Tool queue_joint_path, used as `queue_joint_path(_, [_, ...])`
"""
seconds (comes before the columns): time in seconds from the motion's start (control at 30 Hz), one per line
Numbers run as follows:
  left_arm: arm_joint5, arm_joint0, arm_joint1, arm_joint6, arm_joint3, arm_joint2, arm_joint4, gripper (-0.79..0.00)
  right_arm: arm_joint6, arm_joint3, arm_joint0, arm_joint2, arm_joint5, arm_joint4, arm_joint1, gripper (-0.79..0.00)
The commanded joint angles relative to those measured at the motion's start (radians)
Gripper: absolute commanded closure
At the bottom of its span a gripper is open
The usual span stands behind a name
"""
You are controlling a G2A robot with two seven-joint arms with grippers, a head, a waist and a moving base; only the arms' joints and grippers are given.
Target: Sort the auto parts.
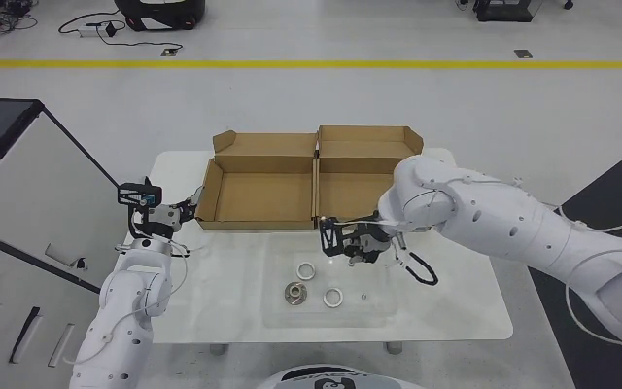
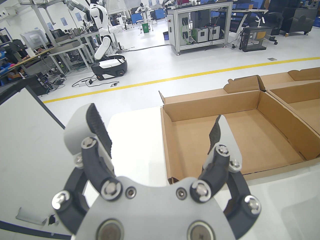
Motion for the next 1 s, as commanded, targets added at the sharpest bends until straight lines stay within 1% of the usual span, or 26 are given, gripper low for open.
queue_joint_path(0.0, [0.000,0.000,0.000,0.000,0.000,0.000,0.000,-0.785,-0.016,-0.010,0.022,0.000,-0.016,0.028,0.020,0.000])
queue_joint_path(0.27, [0.000,0.000,0.000,0.000,0.000,0.000,0.000,-0.785,-0.084,-0.013,0.067,0.012,-0.084,0.075,0.099,0.000])
queue_joint_path(0.5, [0.000,0.000,0.000,0.000,0.000,0.000,0.000,-0.785,-0.171,-0.004,0.077,0.050,-0.171,0.114,0.173,0.000])
queue_joint_path(0.67, [0.000,0.000,0.000,0.000,0.000,0.000,0.000,-0.785,-0.239,0.002,0.088,0.067,-0.239,0.112,0.214,0.000])
queue_joint_path(0.83, [0.000,0.000,0.000,0.000,0.000,0.000,0.000,-0.785,-0.307,0.026,0.101,0.066,-0.307,0.109,0.237,0.000])
queue_joint_path(0.97, [0.000,0.000,0.000,0.000,0.000,0.000,0.000,-0.785,-0.344,0.049,0.114,0.056,-0.344,0.109,0.226,0.000])
